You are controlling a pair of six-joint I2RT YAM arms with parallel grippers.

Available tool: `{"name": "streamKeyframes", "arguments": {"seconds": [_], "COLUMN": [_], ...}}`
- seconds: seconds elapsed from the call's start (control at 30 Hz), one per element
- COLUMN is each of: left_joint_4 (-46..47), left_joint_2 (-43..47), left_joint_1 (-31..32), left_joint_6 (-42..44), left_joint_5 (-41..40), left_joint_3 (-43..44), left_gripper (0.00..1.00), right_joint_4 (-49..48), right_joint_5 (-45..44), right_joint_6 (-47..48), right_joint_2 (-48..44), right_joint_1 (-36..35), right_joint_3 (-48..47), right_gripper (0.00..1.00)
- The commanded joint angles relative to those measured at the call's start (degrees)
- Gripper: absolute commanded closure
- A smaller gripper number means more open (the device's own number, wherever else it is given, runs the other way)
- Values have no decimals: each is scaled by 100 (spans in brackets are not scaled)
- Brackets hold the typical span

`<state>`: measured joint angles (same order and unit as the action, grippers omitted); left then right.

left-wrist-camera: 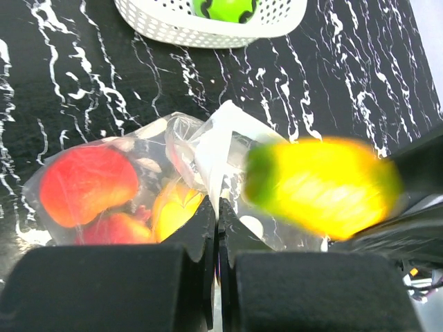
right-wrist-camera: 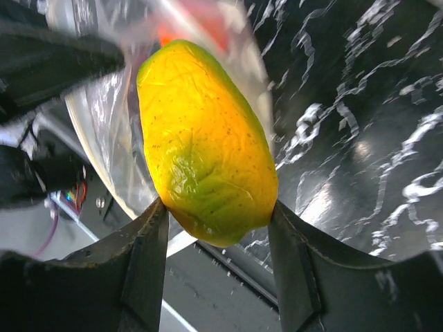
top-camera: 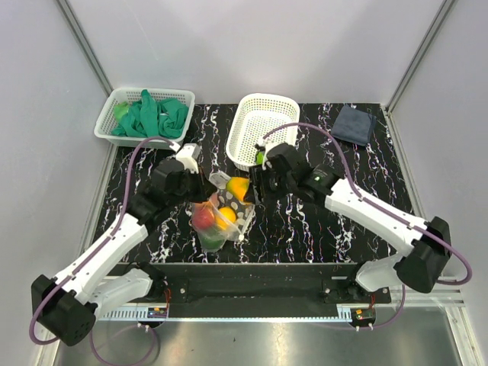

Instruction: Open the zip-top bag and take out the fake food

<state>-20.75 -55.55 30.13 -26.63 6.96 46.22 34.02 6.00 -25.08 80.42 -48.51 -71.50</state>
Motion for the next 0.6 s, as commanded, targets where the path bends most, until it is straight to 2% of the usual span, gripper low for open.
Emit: {"name": "streamKeyframes", "arguments": {"seconds": [0.0,0.07,0.2,0.23,0.4,0.5,0.57], "left_joint_4": [107,124,317,344,431,493,528], "left_joint_2": [193,290,457,492,475,466,440], "left_joint_1": [-42,-42,-51,-51,-51,-51,-60], "left_joint_6": [167,202,229,255,281,282,255], "left_joint_5": [-230,-195,-55,-11,226,349,428], "left_joint_3": [-95,-174,-324,-350,-376,-403,-412], "left_gripper": [100,100,100,100,100,100,100], "right_joint_4": [202,88,-88,-167,-177,-115,-106], "right_joint_5": [-565,-337,-503,-442,-521,-574,-845], "right_joint_6": [231,284,574,583,776,864,952], "right_joint_2": [-211,-10,675,1085,2458,3267,3690], "right_joint_1": [708,1114,1835,2115,2636,2768,2794], "right_joint_3": [-557,-732,-1251,-1374,-2560,-3272,-3675], "right_gripper": [100,100,100,100,100,96,83]}}
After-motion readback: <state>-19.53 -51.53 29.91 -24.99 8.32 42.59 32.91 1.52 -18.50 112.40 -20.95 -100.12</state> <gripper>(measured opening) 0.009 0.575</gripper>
